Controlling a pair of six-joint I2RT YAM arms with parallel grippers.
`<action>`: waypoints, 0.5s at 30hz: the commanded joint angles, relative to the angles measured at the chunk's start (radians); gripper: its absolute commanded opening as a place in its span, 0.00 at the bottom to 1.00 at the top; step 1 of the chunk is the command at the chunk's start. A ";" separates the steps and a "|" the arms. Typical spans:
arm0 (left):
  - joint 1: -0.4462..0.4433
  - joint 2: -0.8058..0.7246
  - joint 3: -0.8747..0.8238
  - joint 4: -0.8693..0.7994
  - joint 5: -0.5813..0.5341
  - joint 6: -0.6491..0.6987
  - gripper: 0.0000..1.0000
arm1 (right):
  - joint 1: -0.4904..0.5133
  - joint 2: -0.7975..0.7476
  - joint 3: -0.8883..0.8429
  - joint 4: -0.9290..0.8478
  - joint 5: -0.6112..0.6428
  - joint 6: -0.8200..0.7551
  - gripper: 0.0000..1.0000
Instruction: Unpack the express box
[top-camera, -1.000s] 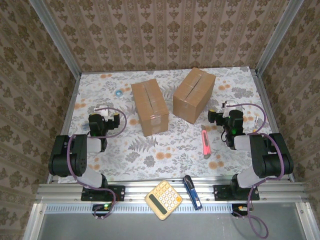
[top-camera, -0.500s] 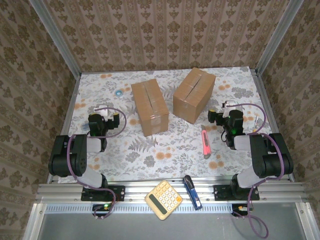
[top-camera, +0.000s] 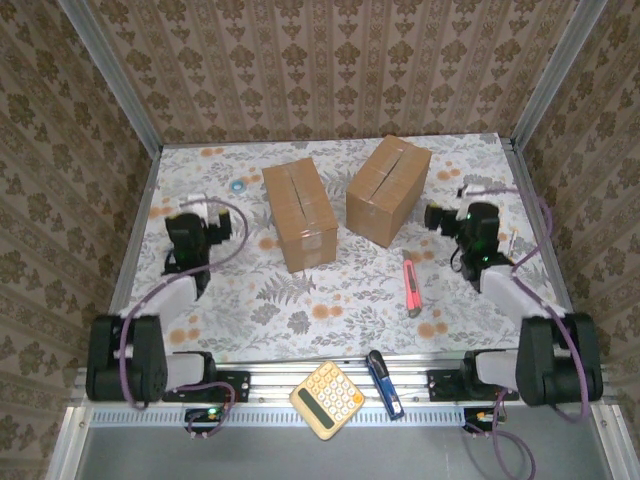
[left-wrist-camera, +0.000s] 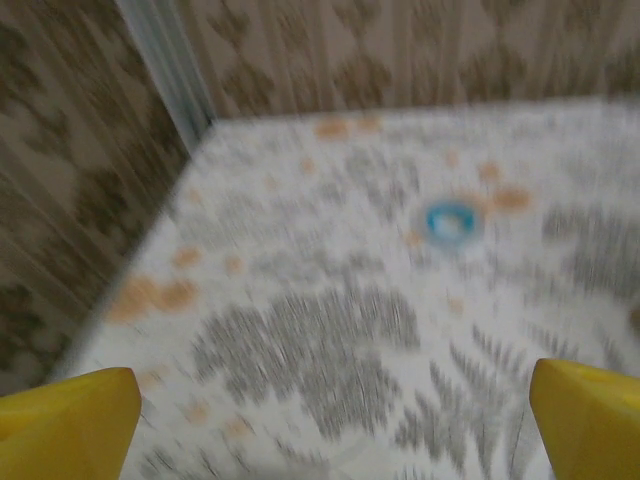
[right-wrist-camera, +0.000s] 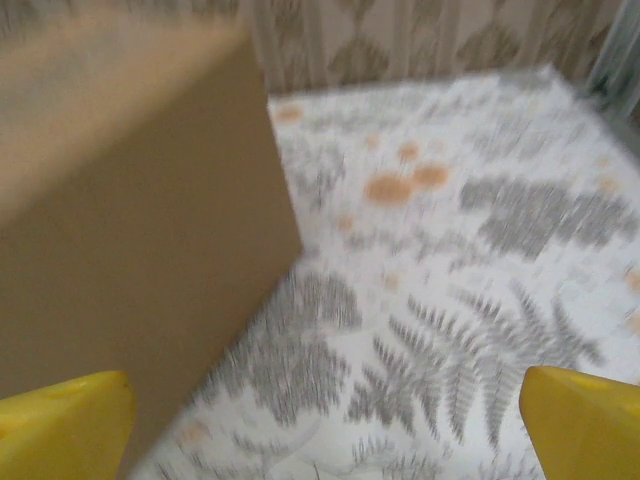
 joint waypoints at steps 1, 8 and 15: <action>0.000 -0.102 0.223 -0.460 -0.116 -0.153 0.99 | 0.017 -0.073 0.206 -0.450 0.065 0.119 1.00; -0.023 -0.067 0.540 -0.883 0.165 -0.392 1.00 | 0.281 0.037 0.597 -0.914 0.071 0.167 1.00; -0.170 0.137 0.720 -1.004 0.389 -0.433 1.00 | 0.507 0.334 0.921 -0.990 -0.095 0.240 1.00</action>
